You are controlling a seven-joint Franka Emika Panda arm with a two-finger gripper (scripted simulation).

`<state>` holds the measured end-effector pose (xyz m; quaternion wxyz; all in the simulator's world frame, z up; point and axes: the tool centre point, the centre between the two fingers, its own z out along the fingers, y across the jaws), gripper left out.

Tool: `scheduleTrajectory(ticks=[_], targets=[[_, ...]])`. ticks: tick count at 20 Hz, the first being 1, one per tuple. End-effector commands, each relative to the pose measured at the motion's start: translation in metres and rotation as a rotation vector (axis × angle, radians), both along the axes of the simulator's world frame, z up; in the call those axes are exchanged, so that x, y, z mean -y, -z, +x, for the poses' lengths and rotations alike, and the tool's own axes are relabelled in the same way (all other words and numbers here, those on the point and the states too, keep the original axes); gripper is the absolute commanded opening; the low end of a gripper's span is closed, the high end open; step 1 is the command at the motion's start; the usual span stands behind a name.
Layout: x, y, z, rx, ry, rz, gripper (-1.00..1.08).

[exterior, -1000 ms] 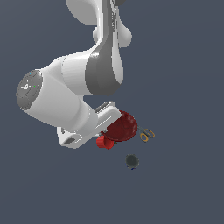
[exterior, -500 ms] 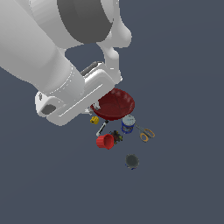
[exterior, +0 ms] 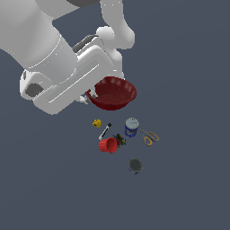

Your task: Pick up a designated object from a clutter of objects.

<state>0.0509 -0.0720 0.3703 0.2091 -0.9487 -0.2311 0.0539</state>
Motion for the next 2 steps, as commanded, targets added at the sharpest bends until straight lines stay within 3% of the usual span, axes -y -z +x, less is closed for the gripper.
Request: scheduleTrajectory(ticks=[1,2], targets=[[0.0006,-0.0048,-0.0007,0.001,-0.001,0.000,-1.00],[0.0007,-0.0051,-0.0007,0.001,-0.001,0.000,-1.00]])
